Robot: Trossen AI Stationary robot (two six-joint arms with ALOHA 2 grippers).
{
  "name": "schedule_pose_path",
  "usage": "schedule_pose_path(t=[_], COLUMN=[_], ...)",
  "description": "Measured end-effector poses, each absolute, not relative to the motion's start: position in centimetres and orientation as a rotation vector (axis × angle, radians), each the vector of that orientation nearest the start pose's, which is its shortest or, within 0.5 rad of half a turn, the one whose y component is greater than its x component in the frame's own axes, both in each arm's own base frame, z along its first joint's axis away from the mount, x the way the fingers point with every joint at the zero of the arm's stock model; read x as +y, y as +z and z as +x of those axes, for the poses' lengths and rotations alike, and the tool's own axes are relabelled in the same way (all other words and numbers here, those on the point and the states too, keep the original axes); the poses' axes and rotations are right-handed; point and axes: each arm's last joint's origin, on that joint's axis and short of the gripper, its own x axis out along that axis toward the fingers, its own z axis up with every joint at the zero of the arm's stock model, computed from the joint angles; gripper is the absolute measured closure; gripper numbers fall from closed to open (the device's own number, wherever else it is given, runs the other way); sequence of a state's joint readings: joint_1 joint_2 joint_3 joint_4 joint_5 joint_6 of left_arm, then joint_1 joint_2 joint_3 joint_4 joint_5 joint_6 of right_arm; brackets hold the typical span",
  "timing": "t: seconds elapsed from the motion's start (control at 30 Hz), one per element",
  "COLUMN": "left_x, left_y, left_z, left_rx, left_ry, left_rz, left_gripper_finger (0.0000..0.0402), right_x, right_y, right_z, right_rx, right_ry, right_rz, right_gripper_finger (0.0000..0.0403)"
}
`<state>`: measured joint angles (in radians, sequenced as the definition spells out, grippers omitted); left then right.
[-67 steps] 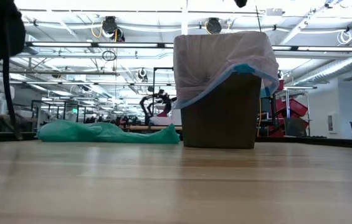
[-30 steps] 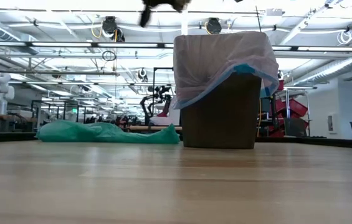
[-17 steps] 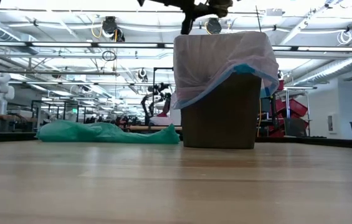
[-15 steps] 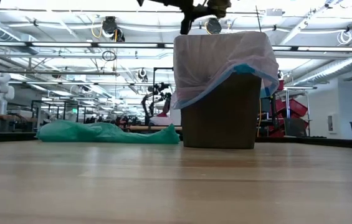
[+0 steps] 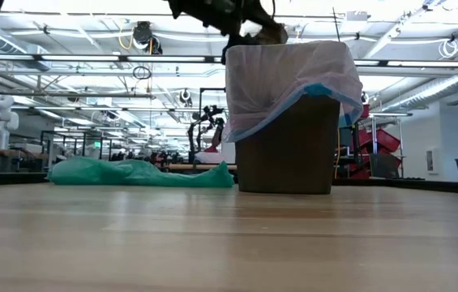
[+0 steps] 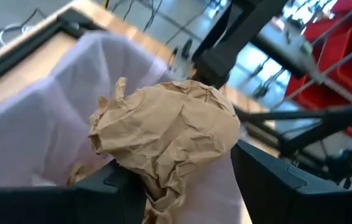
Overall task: Place trash/remove bag and relplace
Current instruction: Put the brown paper into the black trash bin
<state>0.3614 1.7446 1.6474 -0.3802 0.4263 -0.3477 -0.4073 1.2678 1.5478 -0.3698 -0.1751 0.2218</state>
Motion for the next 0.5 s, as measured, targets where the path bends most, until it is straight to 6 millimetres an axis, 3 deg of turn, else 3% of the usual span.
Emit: schedule_pose_path(t=[0.5], left_x=[13.4], left_y=[32.3], left_z=[39.4], left_rx=[0.555], left_ry=[-0.056], left_rz=[-0.544], left_gripper_finger=[0.0189], right_x=[-9.8], right_y=[47.1], right_z=[23.7], right_rx=[0.065], right_ry=[-0.297], right_rz=[0.248], right_gripper_finger=[0.0245])
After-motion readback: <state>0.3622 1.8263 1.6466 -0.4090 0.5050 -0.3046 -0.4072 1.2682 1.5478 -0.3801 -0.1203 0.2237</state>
